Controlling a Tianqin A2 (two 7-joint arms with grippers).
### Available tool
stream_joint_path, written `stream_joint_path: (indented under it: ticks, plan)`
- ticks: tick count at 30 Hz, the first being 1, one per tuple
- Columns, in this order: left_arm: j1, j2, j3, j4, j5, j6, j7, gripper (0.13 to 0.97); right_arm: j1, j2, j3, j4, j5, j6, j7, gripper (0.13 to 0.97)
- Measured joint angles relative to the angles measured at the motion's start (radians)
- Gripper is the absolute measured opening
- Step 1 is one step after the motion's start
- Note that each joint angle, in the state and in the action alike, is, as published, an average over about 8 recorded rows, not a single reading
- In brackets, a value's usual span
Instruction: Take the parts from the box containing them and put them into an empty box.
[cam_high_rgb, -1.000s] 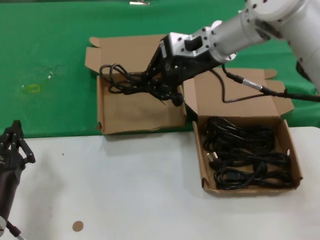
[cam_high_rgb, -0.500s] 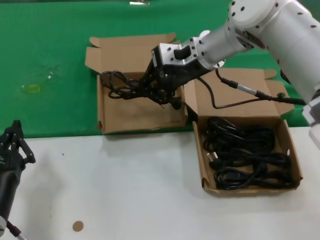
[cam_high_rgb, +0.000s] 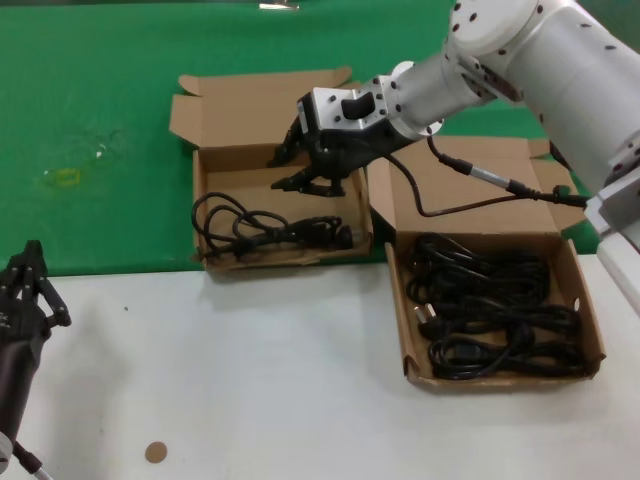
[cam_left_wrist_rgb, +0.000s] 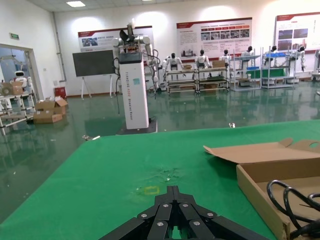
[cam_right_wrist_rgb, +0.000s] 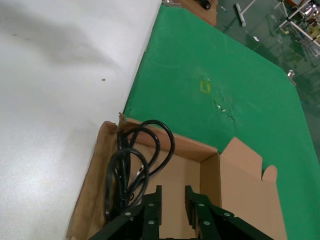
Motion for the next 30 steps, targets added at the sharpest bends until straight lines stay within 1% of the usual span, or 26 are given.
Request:
stream_joint_path:
  ticks: [3, 7, 10, 15, 16, 19, 24, 28, 30]
  plan:
    - [0.000, 0.000, 0.000, 0.000, 0.000, 0.000, 0.000, 0.144, 0.005, -0.005, 0.003, -0.011, 0.000, 0.006, -0.007, 0.249]
    - [0.000, 0.000, 0.000, 0.000, 0.000, 0.000, 0.000, 0.144, 0.006, -0.005, 0.004, -0.003, -0.001, 0.006, -0.003, 0.249]
    - [0.000, 0.000, 0.000, 0.000, 0.000, 0.000, 0.000, 0.144, -0.001, 0.004, 0.003, 0.025, -0.003, 0.002, 0.011, 0.303]
    - [0.000, 0.000, 0.000, 0.000, 0.000, 0.000, 0.000, 0.144, -0.027, 0.034, -0.002, 0.107, -0.011, -0.008, 0.053, 0.393]
    - [0.000, 0.000, 0.000, 0.000, 0.000, 0.000, 0.000, 0.144, -0.032, 0.039, -0.003, 0.122, -0.013, -0.010, 0.061, 0.393]
    - [0.000, 0.000, 0.000, 0.000, 0.000, 0.000, 0.000, 0.144, -0.043, 0.051, -0.005, 0.153, -0.016, -0.014, 0.077, 0.473]
    - [0.000, 0.000, 0.000, 0.000, 0.000, 0.000, 0.000, 0.156, -0.051, 0.055, -0.003, 0.167, -0.015, -0.011, 0.083, 0.607]
    - [0.000, 0.000, 0.000, 0.000, 0.000, 0.000, 0.000, 0.163, -0.079, 0.059, 0.009, 0.190, -0.004, 0.009, 0.090, 0.607]
    - [0.000, 0.000, 0.000, 0.000, 0.000, 0.000, 0.000, 0.163, -0.104, 0.062, 0.020, 0.211, 0.005, 0.028, 0.096, 0.655]
